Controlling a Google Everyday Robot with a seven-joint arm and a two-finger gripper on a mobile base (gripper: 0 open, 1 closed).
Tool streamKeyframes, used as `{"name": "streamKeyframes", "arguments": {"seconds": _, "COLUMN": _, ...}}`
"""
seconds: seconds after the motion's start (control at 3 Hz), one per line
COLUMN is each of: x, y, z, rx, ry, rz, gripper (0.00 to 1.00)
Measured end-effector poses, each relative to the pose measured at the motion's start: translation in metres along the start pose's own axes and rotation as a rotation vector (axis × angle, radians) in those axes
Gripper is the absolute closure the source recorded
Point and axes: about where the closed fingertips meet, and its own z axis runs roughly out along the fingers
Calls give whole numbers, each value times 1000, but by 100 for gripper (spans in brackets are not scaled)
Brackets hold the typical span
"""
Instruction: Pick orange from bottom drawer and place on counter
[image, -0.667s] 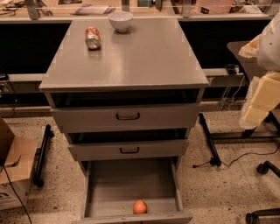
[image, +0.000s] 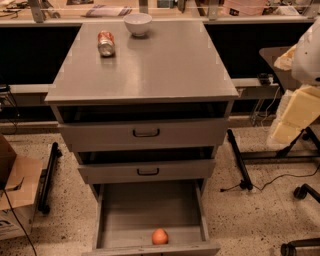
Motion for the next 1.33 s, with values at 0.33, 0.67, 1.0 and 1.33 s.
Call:
{"name": "streamKeyframes", "arguments": {"seconds": 0.33, "x": -12, "y": 11, "z": 15, "rx": 3, "ry": -49, "rz": 108, "gripper": 0}}
{"name": "streamKeyframes", "arguments": {"seconds": 0.67, "x": -34, "y": 22, "z": 54, "rx": -7, "ry": -86, "rz": 219, "gripper": 0}}
{"name": "streamKeyframes", "arguments": {"seconds": 1.0, "x": -53, "y": 34, "z": 129, "rx": -51, "ry": -113, "rz": 347, "gripper": 0}}
{"name": "streamKeyframes", "arguments": {"seconds": 1.33, "x": -50, "y": 35, "z": 177, "rx": -94, "ry": -116, "rz": 434, "gripper": 0}}
